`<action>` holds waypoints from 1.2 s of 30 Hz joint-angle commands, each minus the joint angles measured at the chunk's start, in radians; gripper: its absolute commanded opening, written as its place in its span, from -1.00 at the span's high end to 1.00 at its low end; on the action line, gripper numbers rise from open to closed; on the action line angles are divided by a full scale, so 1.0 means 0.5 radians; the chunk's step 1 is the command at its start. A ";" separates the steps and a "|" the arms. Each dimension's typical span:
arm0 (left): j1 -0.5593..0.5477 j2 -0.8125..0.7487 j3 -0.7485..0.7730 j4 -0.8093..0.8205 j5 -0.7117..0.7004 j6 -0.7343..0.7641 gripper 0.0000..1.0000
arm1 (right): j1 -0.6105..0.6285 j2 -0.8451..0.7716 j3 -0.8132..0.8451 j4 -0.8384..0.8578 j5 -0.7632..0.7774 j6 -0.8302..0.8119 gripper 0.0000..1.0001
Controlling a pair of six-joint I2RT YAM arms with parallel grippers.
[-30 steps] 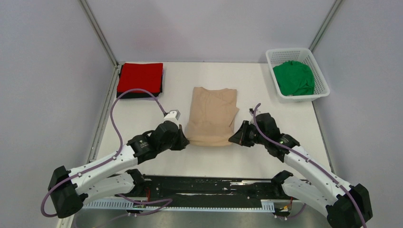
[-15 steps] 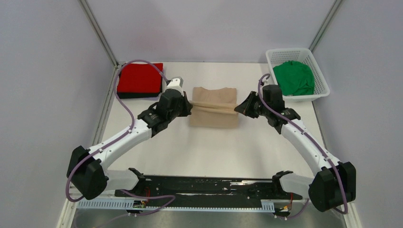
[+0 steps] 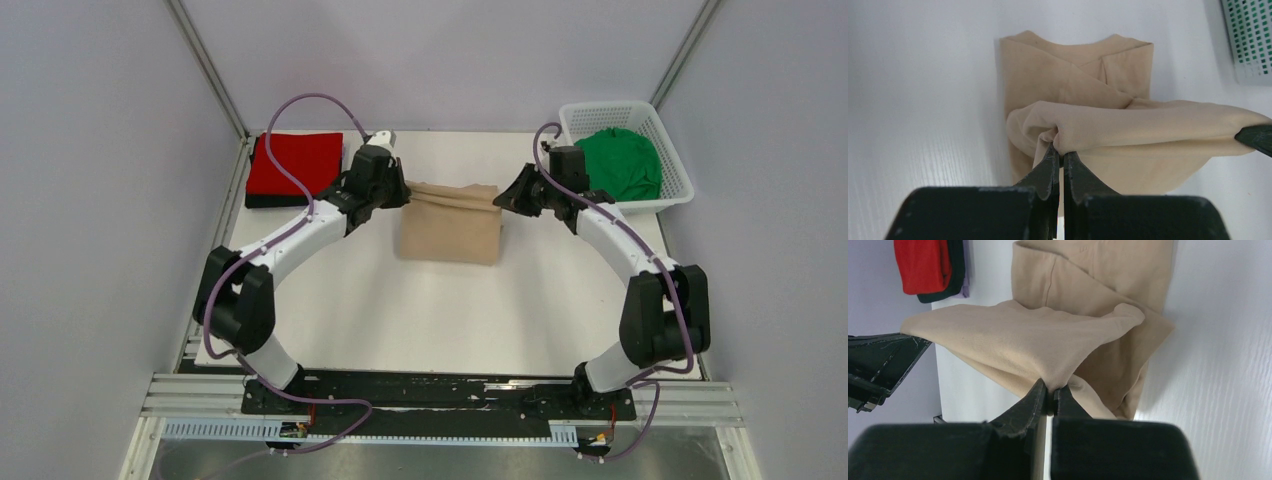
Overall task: Fold and stack the t-shirts
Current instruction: Fold the long partially folded tshirt into a neat square, then smooth out wrinkles on the folded tshirt
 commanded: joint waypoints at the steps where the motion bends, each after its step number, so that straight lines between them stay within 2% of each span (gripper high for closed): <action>1: 0.169 0.276 0.287 -0.010 -0.071 0.107 1.00 | -0.116 0.308 0.248 0.064 0.091 -0.098 1.00; 5: 0.254 0.583 0.589 -0.200 0.023 0.091 1.00 | -0.153 0.582 0.437 0.086 0.035 -0.077 1.00; 8: 0.305 0.723 0.671 -0.207 0.097 0.068 1.00 | -0.161 0.741 0.556 0.091 0.059 -0.065 0.99; 10: 0.330 0.816 0.719 -0.198 0.200 0.066 0.95 | -0.160 0.842 0.629 0.098 0.089 -0.061 0.90; 11: 0.348 0.879 0.761 -0.212 0.224 0.066 0.75 | -0.161 0.886 0.661 0.100 0.103 -0.061 0.76; 12: 0.359 0.907 0.786 -0.220 0.264 0.057 0.64 | -0.165 0.931 0.700 0.100 0.108 -0.065 0.55; 13: 0.379 0.961 0.834 -0.236 0.288 0.053 0.36 | -0.170 0.967 0.745 0.097 0.105 -0.071 0.25; 14: 0.390 0.983 0.859 -0.243 0.347 0.039 0.17 | -0.175 1.001 0.787 0.088 0.082 -0.074 -0.12; 15: 0.406 1.010 0.904 -0.263 0.377 0.030 -0.31 | -0.180 1.012 0.825 0.067 0.054 -0.075 -0.40; 16: 0.411 1.016 0.920 -0.273 0.425 0.012 -0.64 | -0.176 1.009 0.842 0.049 0.034 -0.071 -0.61; 17: 0.414 1.011 0.943 -0.290 0.447 0.007 -0.91 | -0.176 0.986 0.838 0.044 0.011 -0.066 -0.81; 18: 0.415 1.002 0.939 -0.293 0.497 0.003 -0.97 | -0.173 0.961 0.818 0.044 -0.010 -0.064 -0.96; 24: 0.414 0.771 0.729 -0.199 0.698 -0.056 -1.00 | -0.105 0.697 0.581 0.063 -0.098 -0.088 -1.00; 28: 0.396 0.651 0.582 -0.080 0.852 -0.089 -1.00 | -0.045 0.524 0.391 0.213 -0.272 -0.076 -1.00; 31: 0.377 0.640 0.564 -0.026 0.903 -0.108 -1.00 | -0.026 0.523 0.380 0.311 -0.409 -0.045 -1.00; 36: 0.372 0.808 0.720 0.013 1.034 -0.156 -1.00 | -0.018 0.715 0.519 0.386 -0.539 0.032 -1.00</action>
